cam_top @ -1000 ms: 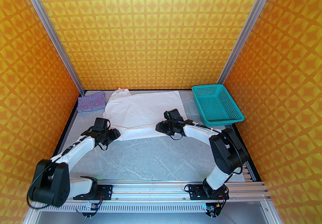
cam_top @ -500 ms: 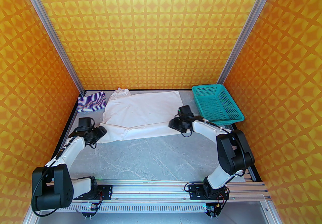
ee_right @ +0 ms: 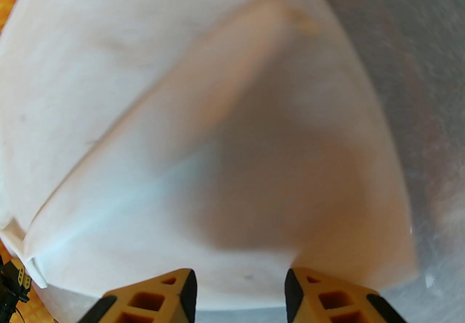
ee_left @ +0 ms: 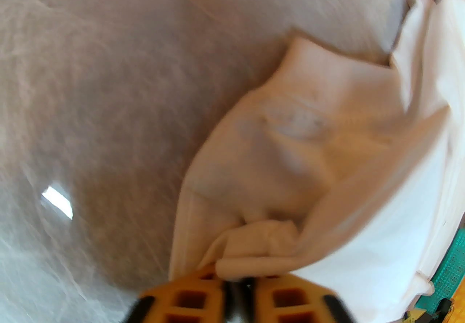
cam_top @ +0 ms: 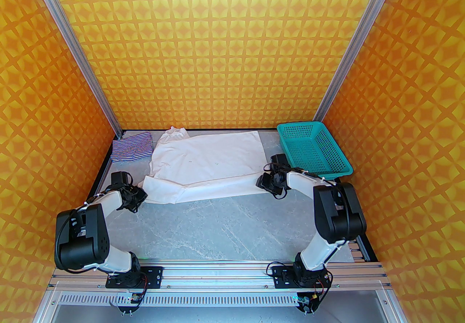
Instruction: Fold and stack the mixed laundry pile
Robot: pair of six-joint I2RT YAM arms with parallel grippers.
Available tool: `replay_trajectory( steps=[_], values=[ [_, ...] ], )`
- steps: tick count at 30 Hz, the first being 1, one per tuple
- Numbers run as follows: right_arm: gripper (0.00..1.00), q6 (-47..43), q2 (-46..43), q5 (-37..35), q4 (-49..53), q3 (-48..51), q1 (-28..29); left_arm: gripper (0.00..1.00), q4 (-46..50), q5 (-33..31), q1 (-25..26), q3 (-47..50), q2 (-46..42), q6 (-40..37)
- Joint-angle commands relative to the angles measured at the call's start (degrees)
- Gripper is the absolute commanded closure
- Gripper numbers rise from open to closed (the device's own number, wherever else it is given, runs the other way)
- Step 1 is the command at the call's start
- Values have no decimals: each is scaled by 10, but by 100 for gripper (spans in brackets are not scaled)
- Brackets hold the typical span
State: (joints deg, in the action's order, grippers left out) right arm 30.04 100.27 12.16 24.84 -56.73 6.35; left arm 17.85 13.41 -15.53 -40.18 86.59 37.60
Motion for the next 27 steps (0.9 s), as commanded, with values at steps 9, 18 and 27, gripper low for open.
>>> replay_trajectory(
  steps=[9,18,27],
  values=[
    [56,-16,34,4,17,-23,-13,39,168,-19,-32,-87,-99,-91],
    [58,-9,14,34,21,-24,-13,43,156,19,61,-60,-141,-48],
    [59,-15,-2,43,25,-17,-12,49,60,-1,109,-45,-51,-6]
  ],
)
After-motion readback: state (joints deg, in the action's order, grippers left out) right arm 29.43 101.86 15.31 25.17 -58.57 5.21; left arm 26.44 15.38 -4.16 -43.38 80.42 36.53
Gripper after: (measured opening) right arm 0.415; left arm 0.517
